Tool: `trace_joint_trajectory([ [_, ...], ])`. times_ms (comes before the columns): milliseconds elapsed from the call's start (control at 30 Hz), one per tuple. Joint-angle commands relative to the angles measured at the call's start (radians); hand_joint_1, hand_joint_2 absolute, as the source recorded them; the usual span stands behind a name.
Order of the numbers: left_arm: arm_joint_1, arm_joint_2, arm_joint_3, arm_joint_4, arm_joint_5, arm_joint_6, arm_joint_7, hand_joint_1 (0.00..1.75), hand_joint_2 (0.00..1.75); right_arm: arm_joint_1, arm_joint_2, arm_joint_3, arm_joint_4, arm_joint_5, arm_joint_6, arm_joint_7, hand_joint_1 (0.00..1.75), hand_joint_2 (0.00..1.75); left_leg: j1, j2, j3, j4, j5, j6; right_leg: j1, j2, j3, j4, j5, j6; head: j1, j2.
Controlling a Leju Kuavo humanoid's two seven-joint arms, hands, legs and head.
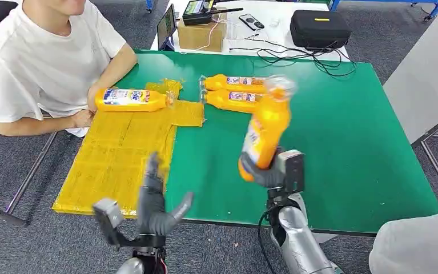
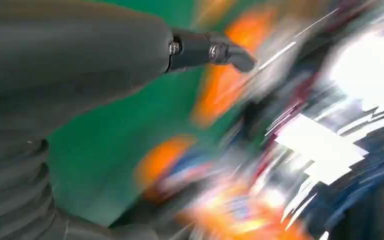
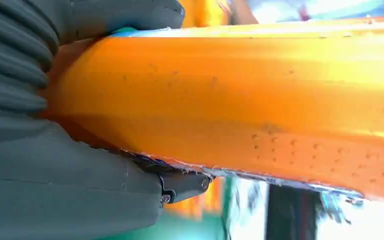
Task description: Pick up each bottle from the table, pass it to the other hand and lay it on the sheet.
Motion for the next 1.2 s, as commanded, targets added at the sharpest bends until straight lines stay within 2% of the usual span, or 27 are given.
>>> trace_joint_trajectory([
  [33,-0.046,0.034,-0.051,0.144,-0.065,-0.042,-0.081,0.0,1.75,-0.062,-0.048,0.086,-0.091,0.025,0.129,0.043,1.75,1.75,0.0,0.001,0.003,-0.001,0.0,-0.001,0.0,0.0,0.003,-0.001,0.0,-0.002,0.0,0.0],
  [67,-0.048,0.025,-0.037,0.102,-0.124,-0.038,-0.089,0.0,1.75,-0.082,-0.091,0.233,-0.003,0.089,0.288,0.079,1.75,1.75,0.001,0.001,0.005,-0.001,-0.001,-0.002,0.001,0.0,0.005,-0.001,-0.001,-0.003,0.0,0.0],
  [100,-0.05,0.021,-0.031,0.091,-0.12,-0.073,-0.059,0.0,1.75,-0.097,-0.114,0.311,0.056,0.169,0.32,0.04,1.75,1.75,0.001,0.001,0.006,0.0,-0.002,-0.002,0.002,0.0,0.006,-0.001,-0.001,-0.004,0.0,0.0],
  [133,-0.056,0.01,-0.02,0.096,-0.14,-0.074,-0.061,0.0,1.75,-0.104,-0.104,0.36,0.106,0.195,0.345,0.023,1.75,1.75,0.001,0.002,0.004,0.0,-0.001,-0.001,0.001,0.001,0.004,-0.001,-0.001,-0.003,0.0,0.0],
  [167,-0.062,-0.011,0.024,0.087,-0.05,-0.123,-0.013,0.0,1.75,-0.099,-0.11,0.484,0.125,0.231,0.407,-0.002,1.75,1.75,0.001,0.007,0.003,0.0,-0.001,-0.002,0.001,0.005,0.0,-0.001,0.001,-0.003,-0.001,0.0],
  [233,-0.062,-0.011,0.024,0.087,-0.05,-0.123,-0.013,0.0,1.75,-0.099,-0.11,0.484,0.125,0.231,0.407,-0.002,1.75,1.75,0.002,0.005,0.005,-0.002,-0.001,-0.002,0.002,0.002,0.003,-0.002,0.0,-0.003,0.0,0.0],
  [300,-0.06,-0.01,0.023,0.082,-0.05,-0.123,-0.013,0.0,1.75,-0.101,-0.114,0.481,0.124,0.228,0.409,-0.005,1.75,1.75,0.002,0.001,0.0,0.0,0.0,-0.001,0.002,0.0,0.0,-0.001,0.0,-0.001,0.0,0.0],
  [500,-0.055,-0.014,0.029,0.08,-0.048,-0.114,-0.018,0.0,1.75,-0.103,-0.115,0.48,0.121,0.228,0.409,-0.005,1.75,1.75,0.001,0.001,0.002,-0.001,-0.001,-0.001,0.002,0.0,0.001,-0.001,0.0,-0.002,-0.001,0.0],
  [567,-0.056,-0.026,0.044,0.052,-0.109,-0.011,-0.11,0.0,1.75,-0.087,-0.099,0.469,0.115,0.212,0.4,0.004,1.75,1.75,0.002,0.001,0.001,0.0,-0.001,-0.001,0.002,-0.002,0.0,-0.001,0.0,-0.002,0.0,0.0],
  [600,-0.065,-0.018,0.033,0.044,-0.117,-0.003,-0.105,0.0,1.75,-0.086,-0.095,0.479,0.117,0.213,0.398,0.006,1.75,1.75,0.001,0.0,0.0,0.0,0.0,-0.001,0.001,-0.002,-0.001,-0.001,0.0,-0.002,0.0,0.0],
  [667,-0.068,-0.002,0.024,0.047,-0.057,-0.042,-0.006,0.0,1.75,-0.093,-0.092,0.502,0.132,0.238,0.382,0.015,1.75,1.75,0.002,0.001,0.003,0.0,-0.002,-0.002,0.003,-0.001,0.002,-0.001,-0.001,-0.003,0.0,0.0],
  [733,-0.065,-0.005,0.027,0.036,-0.045,-0.048,-0.021,0.0,1.75,-0.108,-0.078,0.515,0.153,0.237,0.377,0.015,1.75,1.75,0.001,0.001,0.001,-0.001,0.0,-0.001,0.001,0.0,0.0,0.0,0.0,-0.002,0.0,0.0],
  [767,-0.066,-0.001,0.022,0.022,-0.05,-0.051,-0.033,0.0,1.75,-0.115,-0.075,0.519,0.164,0.234,0.377,0.014,1.75,1.75,0.002,0.002,0.005,0.0,-0.003,-0.002,0.003,0.0,0.005,-0.001,-0.002,-0.004,0.0,0.0],
  [800,-0.068,-0.002,0.021,0.018,-0.044,-0.053,-0.029,0.0,1.75,-0.121,-0.075,0.522,0.172,0.234,0.376,0.014,1.75,1.75,0.001,0.002,0.0,0.0,0.0,-0.001,0.001,0.001,-0.001,0.0,0.0,-0.002,-0.001,0.0],
  [867,-0.071,-0.014,0.024,0.021,-0.01,-0.056,0.015,0.0,1.75,-0.141,-0.079,0.536,0.206,0.239,0.373,0.024,1.75,1.75,0.001,0.002,-0.001,0.0,0.0,-0.001,0.001,0.0,-0.002,0.0,0.0,-0.001,0.0,0.0],
  [900,-0.065,-0.029,0.035,0.032,0.005,-0.038,0.053,0.0,1.75,-0.143,-0.075,0.532,0.22,0.237,0.372,0.028,1.75,1.75,0.002,0.002,0.001,0.0,-0.001,-0.001,0.002,0.0,0.0,0.0,0.0,-0.002,0.0,0.0],
  [1033,-0.11,-0.039,0.048,0.132,-0.042,0.029,0.033,0.0,1.75,-0.181,-0.045,0.544,0.251,0.274,0.315,0.061,1.75,1.75,0.001,0.002,0.001,0.0,0.0,-0.001,0.001,0.0,0.0,0.0,0.0,-0.002,0.0,0.0],
  [1100,-0.112,-0.06,0.077,0.149,-0.011,0.039,0.029,0.33,1.75,-0.196,-0.036,0.558,0.255,0.282,0.317,0.078,1.75,1.75,0.002,0.003,0.001,0.0,-0.001,-0.001,0.002,0.001,0.0,0.0,0.0,-0.003,0.0,0.0],
  [1133,-0.113,-0.065,0.089,0.148,0.008,0.04,0.03,1.29,1.75,-0.198,-0.029,0.567,0.249,0.289,0.314,0.08,1.75,1.75,0.001,0.002,0.001,0.0,0.0,-0.001,0.001,0.0,0.0,0.0,0.0,-0.002,0.0,0.0],
  [1167,-0.114,-0.062,0.086,0.145,0.02,0.027,0.039,1.75,1.75,-0.198,-0.027,0.571,0.245,0.291,0.313,0.085,1.75,1.75,0.002,0.003,0.002,0.0,-0.001,-0.001,0.002,0.0,0.001,0.0,0.0,-0.003,0.0,0.0],
  [1200,-0.115,-0.058,0.082,0.142,0.027,0.017,0.048,1.75,1.75,-0.197,-0.025,0.576,0.241,0.292,0.313,0.085,1.75,1.75,0.002,0.002,0.001,-0.001,0.0,-0.001,0.002,0.0,0.0,-0.001,0.0,-0.002,0.0,0.0],
])
